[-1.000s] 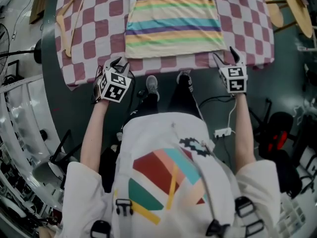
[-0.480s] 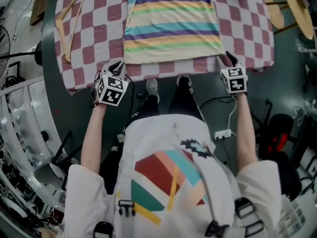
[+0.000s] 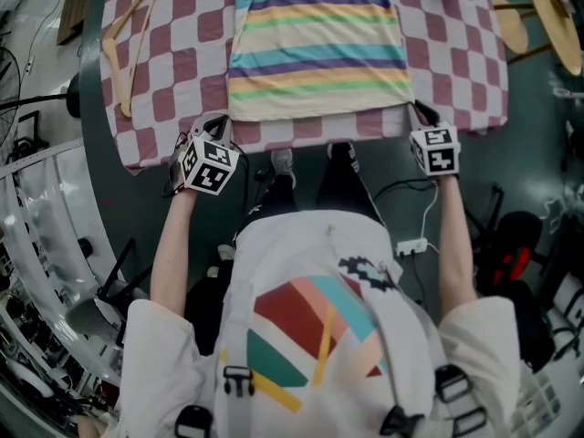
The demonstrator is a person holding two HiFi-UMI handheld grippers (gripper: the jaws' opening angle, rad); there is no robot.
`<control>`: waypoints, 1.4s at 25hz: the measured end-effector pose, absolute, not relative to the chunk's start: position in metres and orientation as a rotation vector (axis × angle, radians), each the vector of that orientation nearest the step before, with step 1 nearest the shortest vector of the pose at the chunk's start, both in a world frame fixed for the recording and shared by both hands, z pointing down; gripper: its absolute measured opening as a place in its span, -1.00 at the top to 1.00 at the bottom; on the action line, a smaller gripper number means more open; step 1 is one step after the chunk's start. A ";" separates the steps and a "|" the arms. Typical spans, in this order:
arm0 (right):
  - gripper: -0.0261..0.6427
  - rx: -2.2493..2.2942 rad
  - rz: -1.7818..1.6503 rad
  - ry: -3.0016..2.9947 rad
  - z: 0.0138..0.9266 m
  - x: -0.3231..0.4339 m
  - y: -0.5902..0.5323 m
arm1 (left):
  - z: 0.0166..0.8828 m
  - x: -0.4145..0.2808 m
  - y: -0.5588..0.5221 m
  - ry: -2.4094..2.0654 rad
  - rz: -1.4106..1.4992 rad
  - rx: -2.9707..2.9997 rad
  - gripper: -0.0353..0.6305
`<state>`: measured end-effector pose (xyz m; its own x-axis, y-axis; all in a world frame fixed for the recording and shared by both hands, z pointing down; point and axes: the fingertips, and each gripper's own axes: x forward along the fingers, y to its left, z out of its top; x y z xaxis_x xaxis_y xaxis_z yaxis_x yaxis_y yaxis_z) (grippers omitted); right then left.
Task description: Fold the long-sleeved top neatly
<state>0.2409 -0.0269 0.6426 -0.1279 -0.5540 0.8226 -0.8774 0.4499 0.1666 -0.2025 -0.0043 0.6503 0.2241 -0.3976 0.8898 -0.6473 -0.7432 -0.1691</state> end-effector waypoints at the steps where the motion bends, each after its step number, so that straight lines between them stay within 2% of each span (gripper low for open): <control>1: 0.84 1.217 0.457 -1.809 0.640 0.239 -0.027 | 0.650 -0.203 -0.005 -1.000 1.509 2.255 0.87; 8: 0.86 1.252 0.445 -1.855 0.610 0.243 -0.031 | 0.598 -0.219 -0.028 -1.191 1.212 2.201 0.88; 12: 0.86 1.240 0.447 -1.839 0.612 0.245 -0.030 | 0.618 -0.217 -0.011 -1.041 1.430 2.277 0.87; 13: 0.86 1.241 0.442 -1.830 0.613 0.245 -0.030 | 0.624 -0.212 -0.005 -0.981 1.489 2.306 0.79; 14: 0.86 1.243 0.443 -1.825 0.613 0.244 -0.030 | 0.628 -0.206 -0.002 -0.929 1.529 2.332 0.60; 16: 0.86 1.246 0.464 -1.830 0.610 0.238 -0.030 | 0.633 -0.197 -0.001 -0.865 1.588 2.377 0.52; 19: 0.86 1.247 0.470 -1.830 0.610 0.239 -0.030 | 0.639 -0.189 -0.006 -0.833 1.676 2.422 0.56; 23: 0.86 1.250 0.439 -1.842 0.609 0.244 -0.035 | 0.644 -0.185 -0.003 -0.751 1.748 2.427 0.86; 27: 0.86 1.247 0.466 -1.843 0.601 0.239 -0.033 | 0.635 -0.188 -0.001 -0.761 1.648 2.405 0.87; 30: 0.86 1.241 0.460 -1.846 0.605 0.239 -0.032 | 0.636 -0.191 -0.001 -0.775 1.713 2.425 0.87; 32: 0.86 1.245 0.456 -1.846 0.606 0.239 -0.033 | 0.641 -0.189 0.003 -0.717 1.737 2.425 0.80; 34: 0.86 1.247 0.454 -1.843 0.606 0.239 -0.034 | 0.646 -0.185 0.008 -0.643 1.742 2.413 0.52; 35: 0.86 1.244 0.453 -1.845 0.606 0.239 -0.034 | 0.648 -0.184 0.008 -0.632 1.750 2.410 0.49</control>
<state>0.2385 -0.0341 0.6062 -0.1507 -0.5791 0.8012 -0.8845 0.4410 0.1523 -0.1844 0.0076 0.6476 0.2546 -0.2722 0.9279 -0.3837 -0.9092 -0.1614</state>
